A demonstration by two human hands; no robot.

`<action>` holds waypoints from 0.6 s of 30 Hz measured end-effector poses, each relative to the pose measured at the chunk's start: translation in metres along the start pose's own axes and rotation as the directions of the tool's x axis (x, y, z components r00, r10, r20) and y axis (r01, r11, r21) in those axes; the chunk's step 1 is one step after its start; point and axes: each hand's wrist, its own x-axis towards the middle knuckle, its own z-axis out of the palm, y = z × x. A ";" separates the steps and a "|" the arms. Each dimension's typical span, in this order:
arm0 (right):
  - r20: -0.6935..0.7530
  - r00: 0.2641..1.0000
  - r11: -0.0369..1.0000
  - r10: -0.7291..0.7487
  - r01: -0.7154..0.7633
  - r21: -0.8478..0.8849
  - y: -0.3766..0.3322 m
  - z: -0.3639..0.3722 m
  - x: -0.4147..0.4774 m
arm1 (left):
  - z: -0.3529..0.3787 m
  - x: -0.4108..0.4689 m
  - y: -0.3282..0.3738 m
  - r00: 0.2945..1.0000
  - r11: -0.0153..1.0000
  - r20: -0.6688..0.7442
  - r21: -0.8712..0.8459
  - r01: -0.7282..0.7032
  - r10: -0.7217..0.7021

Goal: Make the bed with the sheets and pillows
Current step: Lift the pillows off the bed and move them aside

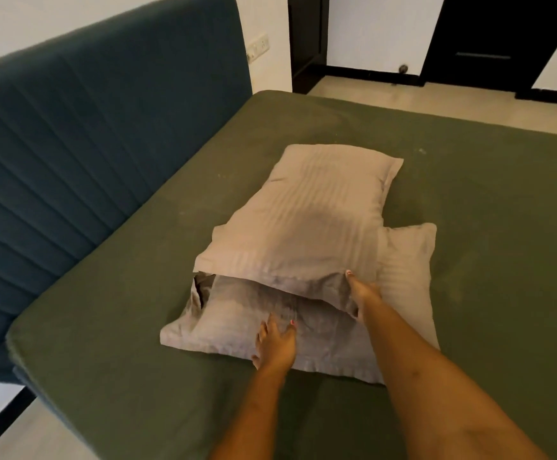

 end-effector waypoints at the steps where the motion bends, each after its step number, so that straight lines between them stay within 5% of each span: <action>1: 0.013 1.000 0.998 0.014 -0.015 0.064 -0.001 0.004 0.002 | -0.001 0.002 -0.001 1.000 0.993 0.008 -0.122 -0.002 0.003; 4: -0.033 0.996 0.996 -0.079 0.080 0.046 -0.009 0.016 -0.003 | -0.007 0.003 0.004 0.997 0.908 0.076 -0.417 0.045 -0.015; 9: 0.077 0.965 0.953 -0.251 0.260 -0.158 -0.013 0.034 -0.047 | -0.016 -0.003 0.030 0.983 0.747 0.181 -0.649 0.143 -0.031; 15: 0.239 0.918 0.922 -0.316 0.357 -0.153 0.012 0.047 -0.139 | -0.045 -0.018 0.048 0.962 0.319 0.266 -0.909 0.269 -0.053; 18: 0.313 0.883 0.890 -0.349 0.417 -0.184 0.037 0.047 -0.181 | -0.067 -0.029 0.046 0.958 0.258 0.267 -0.923 0.285 -0.102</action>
